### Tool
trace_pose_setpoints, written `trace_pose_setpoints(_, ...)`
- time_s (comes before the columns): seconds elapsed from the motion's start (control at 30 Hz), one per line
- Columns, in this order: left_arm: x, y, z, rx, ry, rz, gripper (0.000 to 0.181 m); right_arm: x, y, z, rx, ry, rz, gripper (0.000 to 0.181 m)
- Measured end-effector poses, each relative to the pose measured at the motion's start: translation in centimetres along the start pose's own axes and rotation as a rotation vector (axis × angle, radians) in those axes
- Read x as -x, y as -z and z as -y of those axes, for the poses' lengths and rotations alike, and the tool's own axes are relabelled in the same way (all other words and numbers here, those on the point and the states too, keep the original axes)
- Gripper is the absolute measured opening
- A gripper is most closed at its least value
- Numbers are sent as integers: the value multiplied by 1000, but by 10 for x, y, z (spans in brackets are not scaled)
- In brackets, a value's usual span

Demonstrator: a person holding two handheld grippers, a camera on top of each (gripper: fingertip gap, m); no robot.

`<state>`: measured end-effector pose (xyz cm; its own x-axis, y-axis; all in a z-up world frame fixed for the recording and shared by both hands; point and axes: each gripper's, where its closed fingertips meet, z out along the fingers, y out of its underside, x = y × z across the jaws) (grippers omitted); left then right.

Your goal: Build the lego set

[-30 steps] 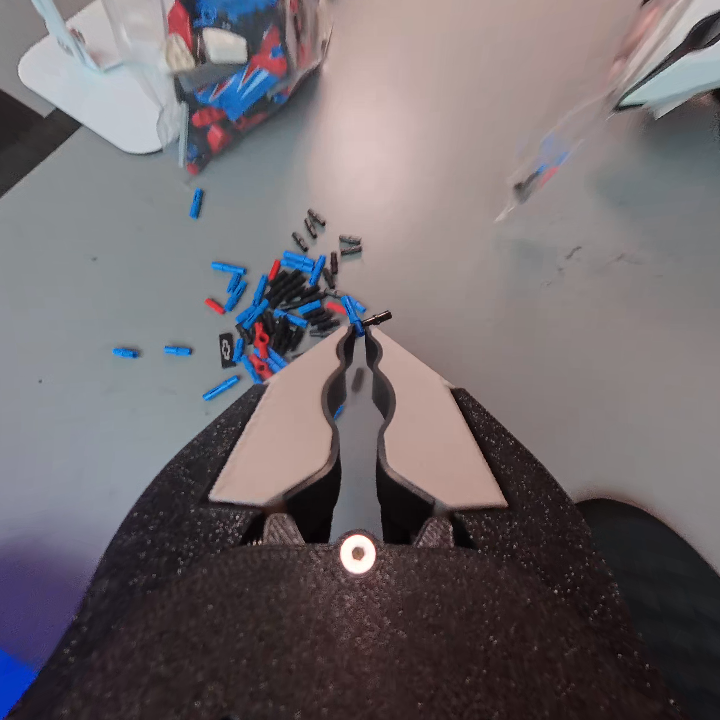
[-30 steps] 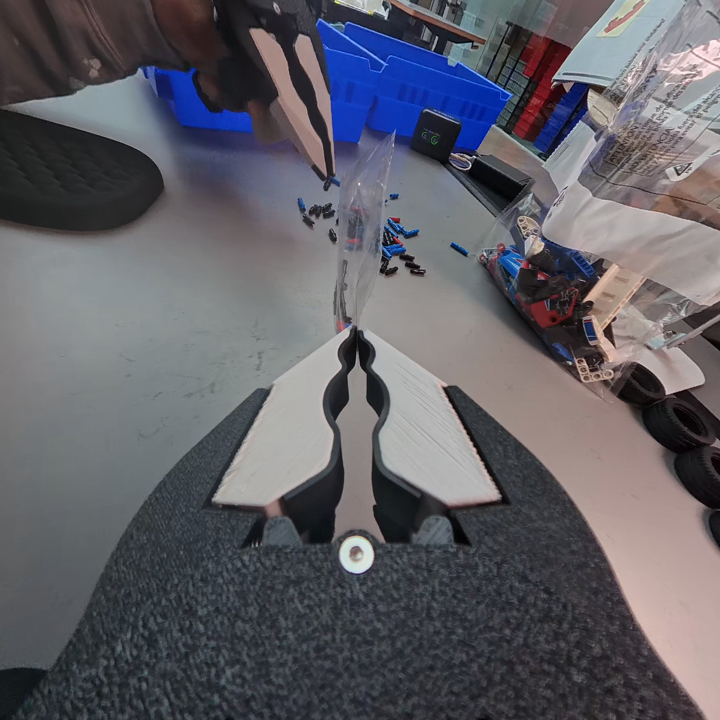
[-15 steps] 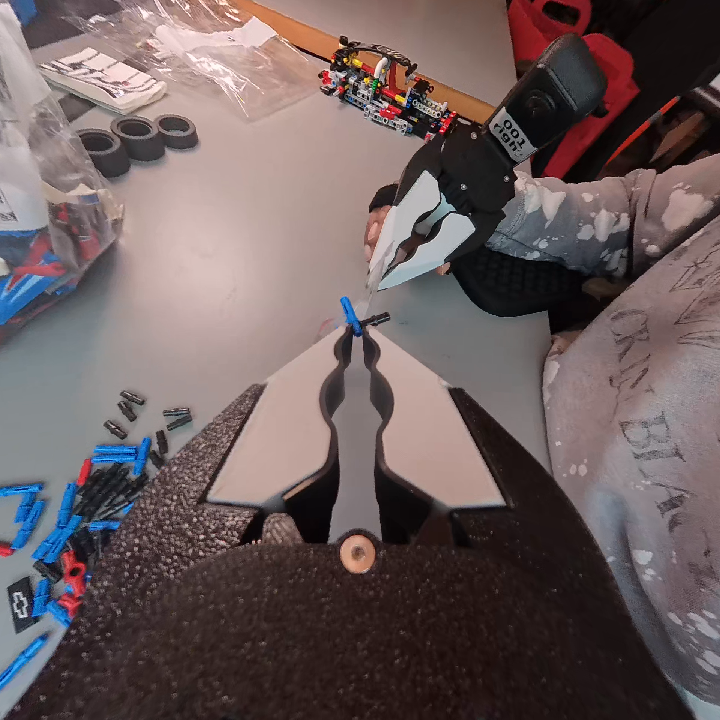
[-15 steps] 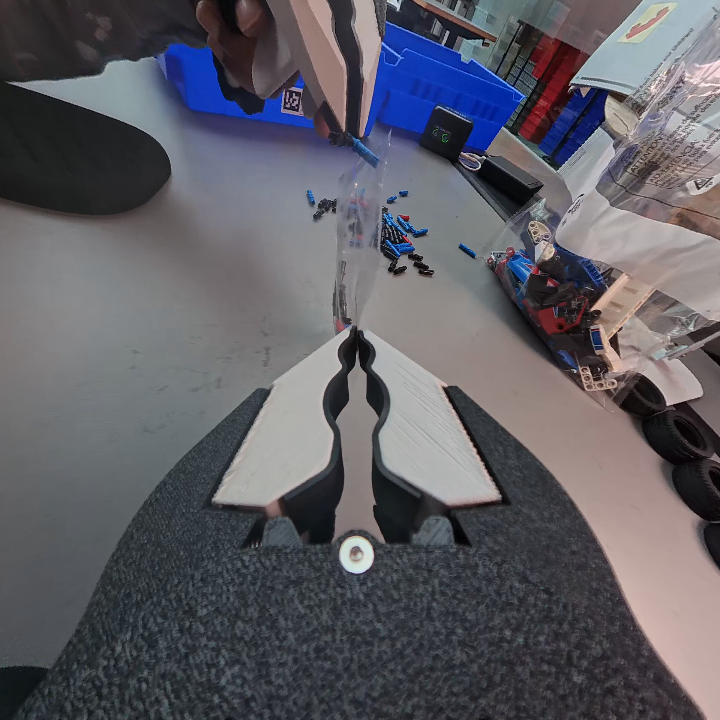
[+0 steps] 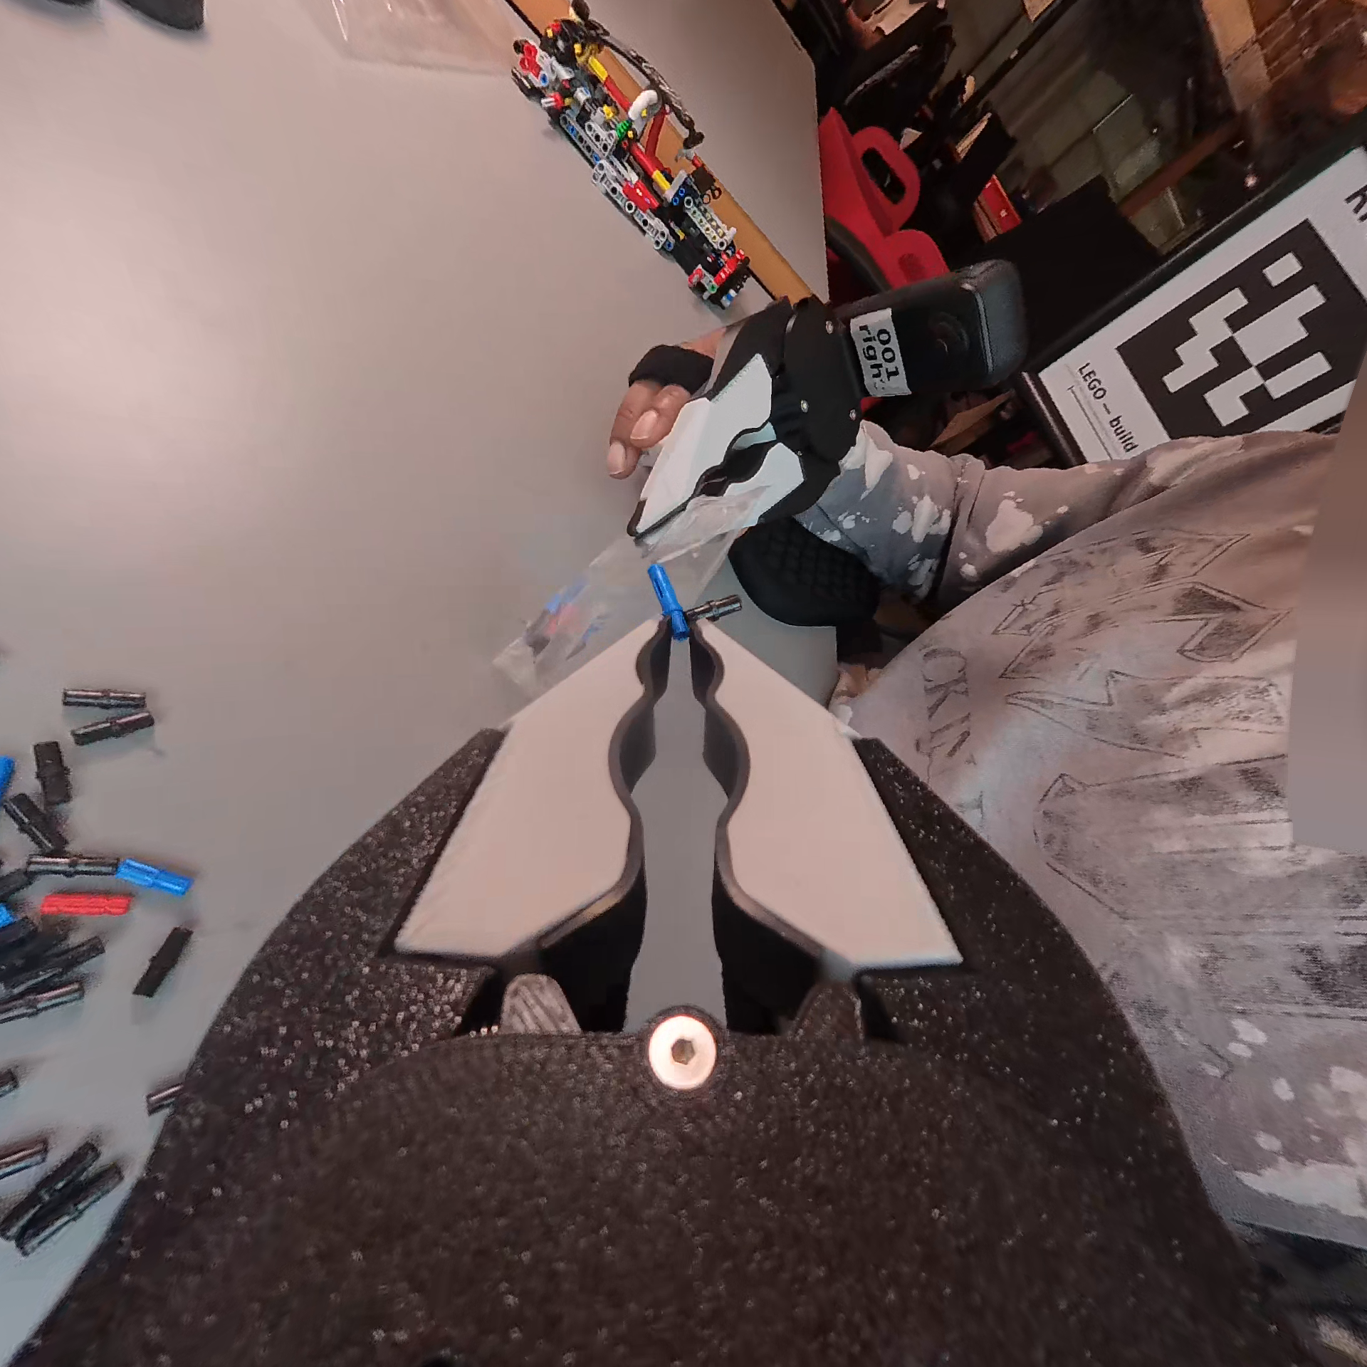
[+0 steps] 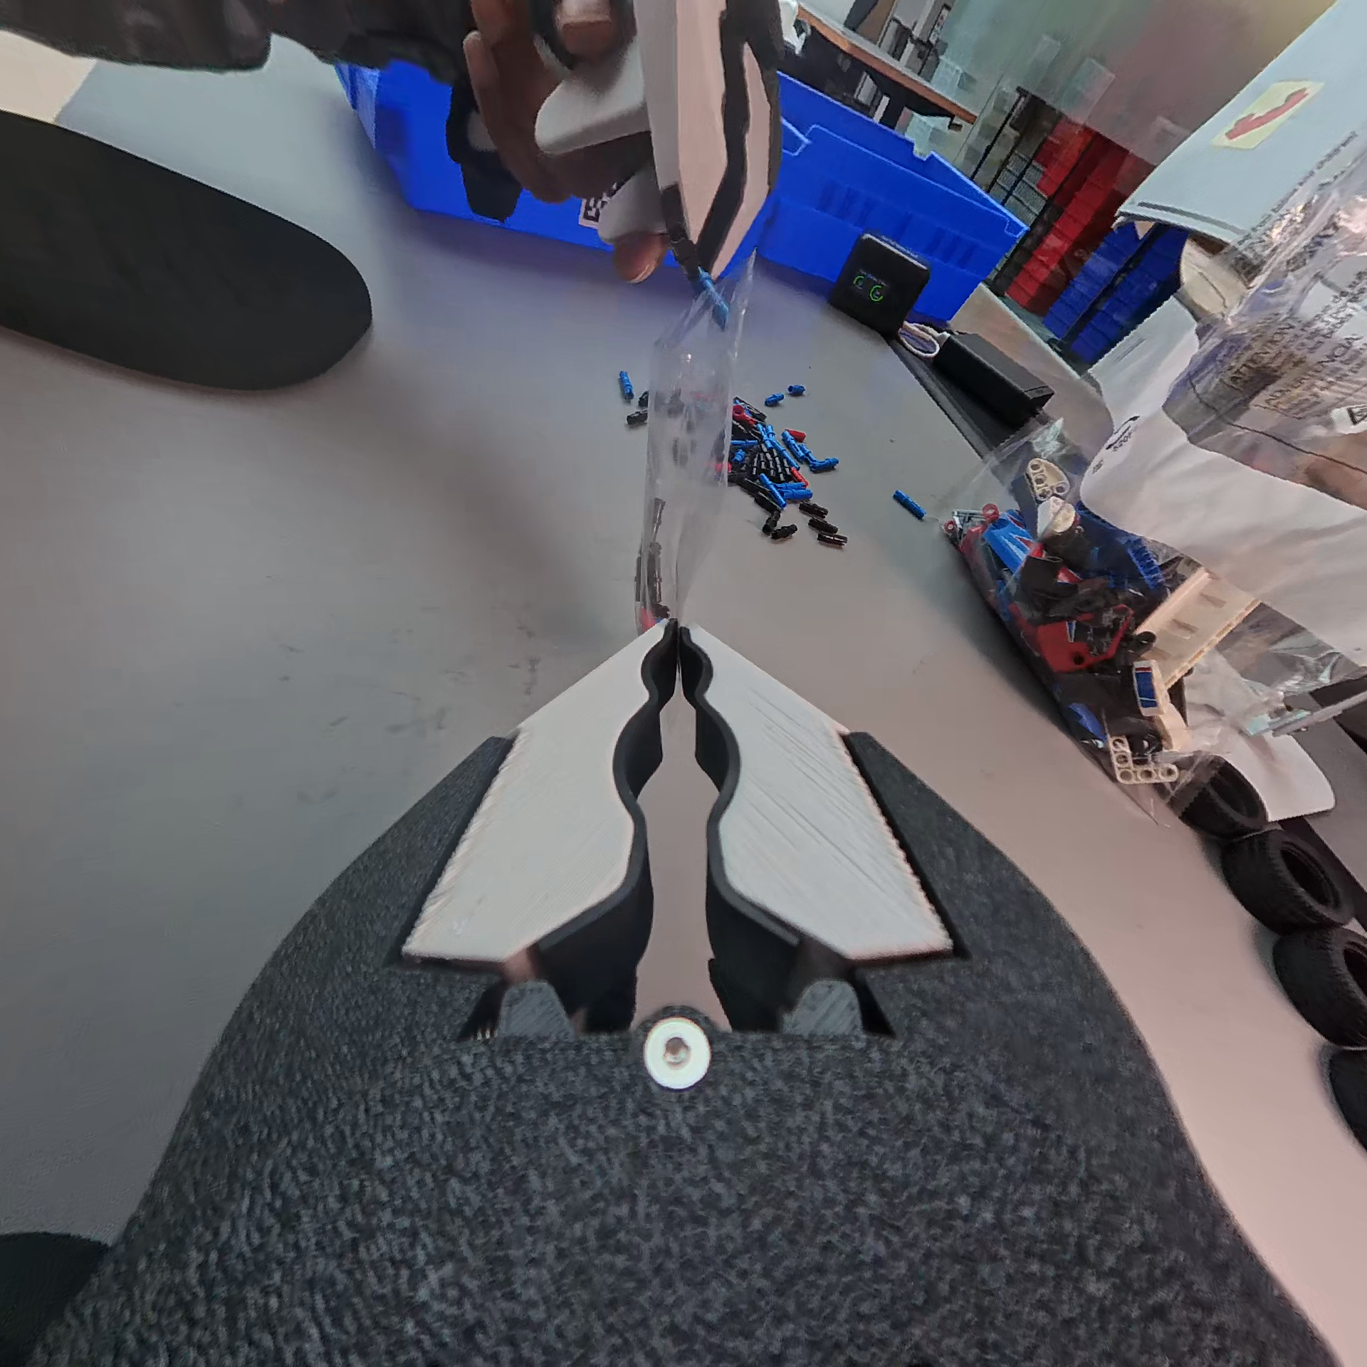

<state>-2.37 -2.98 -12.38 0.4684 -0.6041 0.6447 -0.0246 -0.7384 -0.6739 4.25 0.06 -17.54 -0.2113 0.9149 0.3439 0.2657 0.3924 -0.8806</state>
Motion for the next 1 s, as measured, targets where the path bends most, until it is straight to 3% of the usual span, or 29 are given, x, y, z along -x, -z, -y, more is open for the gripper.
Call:
trace_pose_setpoints(0.27,6,-7,-16,135,80,35,4,2,0,1,0,45,-1,0)
trace_pose_setpoints(0.57,13,-9,-16,133,148,81,5,8,-1,1,1,86,14,0)
trace_pose_setpoints(0.8,5,15,-5,69,-3,161,21,2,0,0,2,59,-9,0)
trace_pose_setpoints(0.83,8,25,-1,43,-47,207,21,0,0,0,1,54,-13,0)
trace_pose_setpoints(0.9,34,57,2,11,-131,430,21,-3,1,0,0,40,-27,0)
trace_pose_setpoints(1.0,84,106,-28,72,-135,748,22,-10,3,0,-2,21,-52,0)
